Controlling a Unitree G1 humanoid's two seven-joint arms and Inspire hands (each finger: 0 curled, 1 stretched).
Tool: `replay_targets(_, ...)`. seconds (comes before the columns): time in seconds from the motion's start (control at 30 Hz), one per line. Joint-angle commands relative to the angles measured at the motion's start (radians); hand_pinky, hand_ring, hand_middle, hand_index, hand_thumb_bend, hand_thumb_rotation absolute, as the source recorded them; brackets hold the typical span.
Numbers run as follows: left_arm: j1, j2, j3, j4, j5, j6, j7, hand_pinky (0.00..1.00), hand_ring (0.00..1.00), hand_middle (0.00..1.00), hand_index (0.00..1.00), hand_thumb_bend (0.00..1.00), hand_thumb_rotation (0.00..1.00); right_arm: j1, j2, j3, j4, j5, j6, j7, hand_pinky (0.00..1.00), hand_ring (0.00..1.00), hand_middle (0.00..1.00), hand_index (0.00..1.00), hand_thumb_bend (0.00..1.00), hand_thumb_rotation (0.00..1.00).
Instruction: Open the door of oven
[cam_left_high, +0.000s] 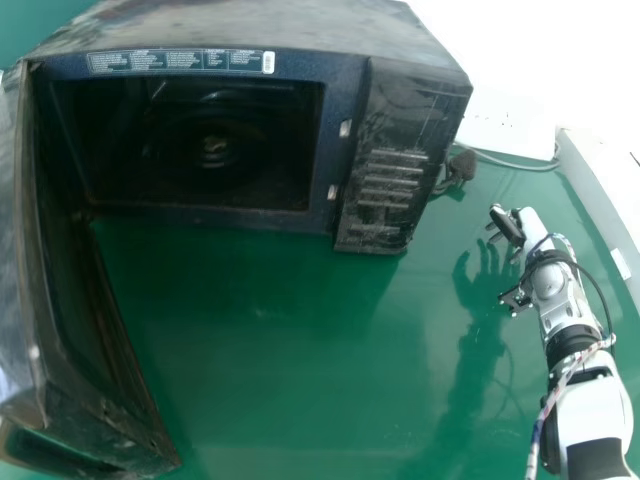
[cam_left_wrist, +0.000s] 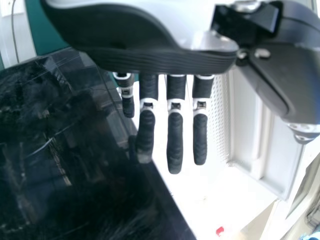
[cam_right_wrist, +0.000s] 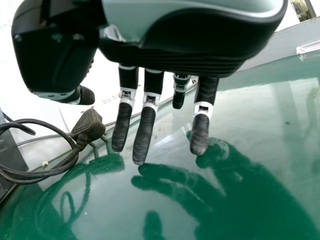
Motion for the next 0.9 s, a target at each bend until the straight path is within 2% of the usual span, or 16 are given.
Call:
replay_targets(0.0,0.017,0.030,0.016,0.056,-0.051,0.030,-0.038,0.24,0.34,0.42,0.48,0.51,0.08,0.036,0.021,0.002,0.021,-0.001,0.005,0.020,0.42,0.47,0.53,0.49,0.51,0.15)
replay_targets(0.03,0.013,0.037,0.011,0.079,-0.061,0.034,-0.052,0.24,0.36,0.43,0.49,0.51,0.08,0.036,0.021,0.002,0.021,-0.001,0.006,0.020,0.43,0.47,0.53,0.49,0.51,0.15)
replay_targets(0.07,0.013,0.046,0.008,0.103,-0.075,0.046,-0.072,0.25,0.37,0.44,0.50,0.73,0.21,0.036,0.021,0.003,0.021,-0.002,0.004,0.020,0.43,0.47,0.53,0.49,0.51,0.15)
replay_targets(0.1,-0.015,0.047,-0.003,0.139,-0.078,0.011,-0.118,0.28,0.40,0.46,0.53,0.85,0.27,0.036,0.021,0.004,0.021,-0.004,0.004,0.018,0.43,0.47,0.53,0.49,0.51,0.15)
replay_targets(0.13,-0.048,0.051,-0.016,0.175,-0.067,-0.042,-0.162,0.27,0.41,0.49,0.56,0.84,0.35,0.036,0.021,0.003,0.022,-0.003,0.004,0.018,0.43,0.47,0.53,0.49,0.51,0.15)
replay_targets(0.17,-0.090,0.050,-0.031,0.213,-0.057,-0.100,-0.201,0.25,0.37,0.43,0.53,0.85,0.40,0.036,0.022,0.002,0.022,-0.002,0.004,0.017,0.43,0.47,0.53,0.49,0.51,0.15)
replay_targets(0.27,-0.125,0.083,-0.046,0.306,-0.030,-0.159,-0.246,0.19,0.25,0.32,0.46,0.96,0.53,0.037,0.021,0.004,0.021,-0.004,0.005,0.018,0.43,0.47,0.53,0.49,0.51,0.15)
replay_targets(0.4,-0.181,0.081,-0.045,0.406,-0.021,-0.250,-0.271,0.16,0.22,0.29,0.42,0.98,0.56,0.036,0.020,0.003,0.021,-0.003,0.008,0.019,0.43,0.47,0.53,0.49,0.51,0.15)
replay_targets(0.5,-0.291,0.112,-0.076,0.562,-0.028,-0.333,-0.372,0.13,0.19,0.27,0.39,0.79,0.57,0.037,0.020,0.002,0.021,-0.002,0.002,0.018,0.41,0.46,0.52,0.49,0.51,0.15)
replay_targets(0.57,-0.313,0.144,-0.104,0.652,-0.060,-0.341,-0.407,0.13,0.20,0.27,0.40,0.79,0.52,0.037,0.019,0.002,0.022,-0.002,0.002,0.019,0.41,0.46,0.52,0.49,0.51,0.15)
replay_targets(0.63,-0.312,0.167,-0.145,0.723,-0.128,-0.295,-0.415,0.14,0.21,0.30,0.48,0.75,0.53,0.035,0.020,0.003,0.022,-0.003,0.008,0.020,0.41,0.46,0.52,0.49,0.51,0.15)
replay_targets(0.67,-0.290,0.183,-0.162,0.747,-0.181,-0.217,-0.415,0.15,0.22,0.32,0.48,0.80,0.57,0.034,0.020,0.004,0.023,-0.004,0.011,0.020,0.43,0.47,0.52,0.49,0.51,0.15)
replay_targets(0.7,-0.261,0.202,-0.170,0.775,-0.212,-0.156,-0.415,0.16,0.27,0.37,0.54,0.81,0.61,0.035,0.020,0.004,0.023,-0.005,0.010,0.020,0.43,0.47,0.53,0.49,0.51,0.15)
replay_targets(0.77,-0.220,0.233,-0.171,0.835,-0.217,-0.162,-0.415,0.16,0.28,0.38,0.76,0.89,0.78,0.036,0.020,0.004,0.022,-0.005,0.009,0.017,0.44,0.47,0.52,0.49,0.51,0.15)
replay_targets(0.83,-0.223,0.244,-0.145,0.900,-0.144,-0.314,-0.415,0.17,0.23,0.33,0.74,0.95,0.73,0.037,0.019,0.002,0.023,-0.003,0.006,0.015,0.43,0.46,0.52,0.49,0.51,0.15)
replay_targets(0.87,-0.230,0.244,-0.141,0.917,-0.130,-0.352,-0.415,0.15,0.21,0.31,0.70,0.89,0.65,0.038,0.019,0.002,0.023,-0.003,0.005,0.014,0.43,0.46,0.52,0.49,0.51,0.15)
